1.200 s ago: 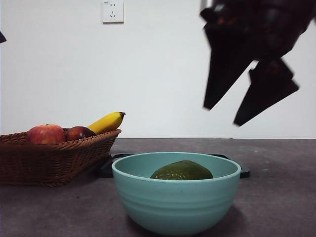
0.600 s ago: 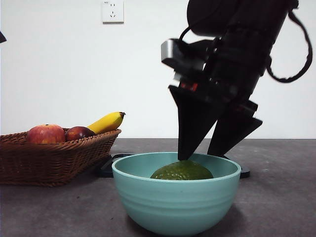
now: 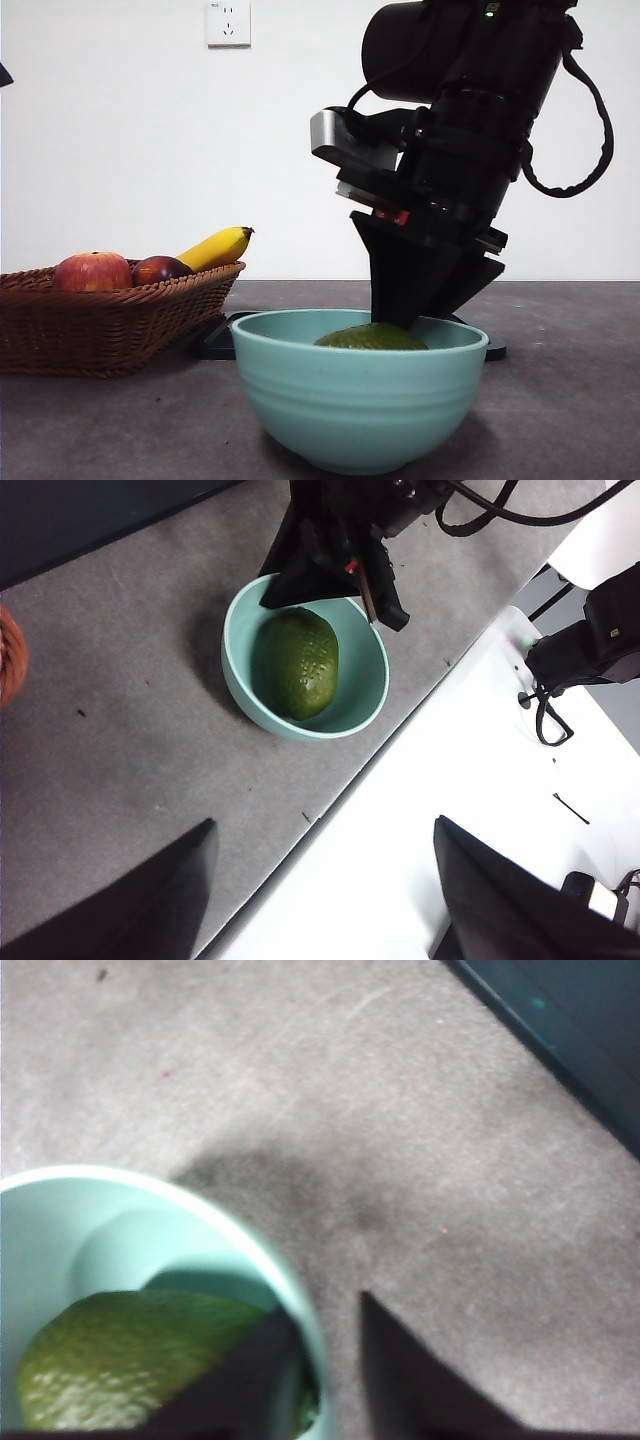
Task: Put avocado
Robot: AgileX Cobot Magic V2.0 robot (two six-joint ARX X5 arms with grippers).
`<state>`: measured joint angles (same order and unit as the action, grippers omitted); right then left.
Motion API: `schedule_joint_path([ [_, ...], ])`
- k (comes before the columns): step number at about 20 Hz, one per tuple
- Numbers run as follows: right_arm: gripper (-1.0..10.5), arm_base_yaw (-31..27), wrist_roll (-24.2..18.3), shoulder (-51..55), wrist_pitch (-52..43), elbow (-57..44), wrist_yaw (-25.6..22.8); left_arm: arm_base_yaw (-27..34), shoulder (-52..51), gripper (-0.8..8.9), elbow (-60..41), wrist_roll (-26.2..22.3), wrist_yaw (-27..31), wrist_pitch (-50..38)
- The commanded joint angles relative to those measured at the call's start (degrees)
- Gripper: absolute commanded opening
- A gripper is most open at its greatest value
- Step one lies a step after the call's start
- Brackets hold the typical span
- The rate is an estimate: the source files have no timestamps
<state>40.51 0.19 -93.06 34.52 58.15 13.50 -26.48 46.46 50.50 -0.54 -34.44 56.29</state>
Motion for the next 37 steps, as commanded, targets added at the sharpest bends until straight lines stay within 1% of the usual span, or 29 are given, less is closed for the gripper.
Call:
schedule_joint_path([
  [1,0.1,0.74,-0.68,-0.98,-0.22,1.11,0.22,-0.26,0.28,3.42,0.33,-0.55,-0.28,-1.01],
  [3,0.1,0.85,-0.50,-0.61,-0.17,1.14,0.39,-0.26,0.28,3.42,0.33,-0.55,-0.28,-1.05],
  [7,0.1,0.87,1.40,2.16,-0.17,1.81,0.26,-0.26,0.28,3.42,0.33,-0.55,-0.28,-1.05],
  [11,0.1,0.24,2.54,3.72,1.90,5.16,-1.90,-0.26,0.28,3.42,0.33,-0.55,-0.28,-1.09],
  [14,0.1,-1.16,2.49,3.61,2.82,8.83,-3.65,-0.26,0.28,3.42,0.33,-0.52,-0.28,-1.09],
  [18,0.1,-5.18,2.21,2.62,2.45,15.02,-4.94,-0.26,0.28,3.42,0.33,-0.55,-0.28,-1.11],
  [21,0.1,-9.25,2.10,-0.83,3.08,21.59,-4.48,-0.26,0.28,3.42,0.33,-0.52,-0.28,-1.07],
  [24,0.1,-12.48,1.18,-6.80,4.44,28.24,-4.35,-0.26,0.28,3.42,0.33,-0.52,-0.28,-1.07],
  [28,0.1,-14.23,0.61,-15.17,4.50,33.77,-4.24,-0.26,0.28,3.42,0.33,-0.52,-0.28,-1.05],
  [30,0.1,-14.56,0.33,-19.15,4.15,35.74,-4.26,-0.26,0.28,3.42,0.33,-0.50,-0.28,-1.01],
  [33,0.1,-14.97,0.37,-22.82,1.90,36.11,-3.85,-0.26,0.28,3.42,0.33,-0.48,-0.28,-0.96],
  [37,0.1,-15.69,0.42,-25.40,1.73,36.09,-3.17,-0.26,0.28,3.42,0.33,-0.50,-0.28,-0.59],
])
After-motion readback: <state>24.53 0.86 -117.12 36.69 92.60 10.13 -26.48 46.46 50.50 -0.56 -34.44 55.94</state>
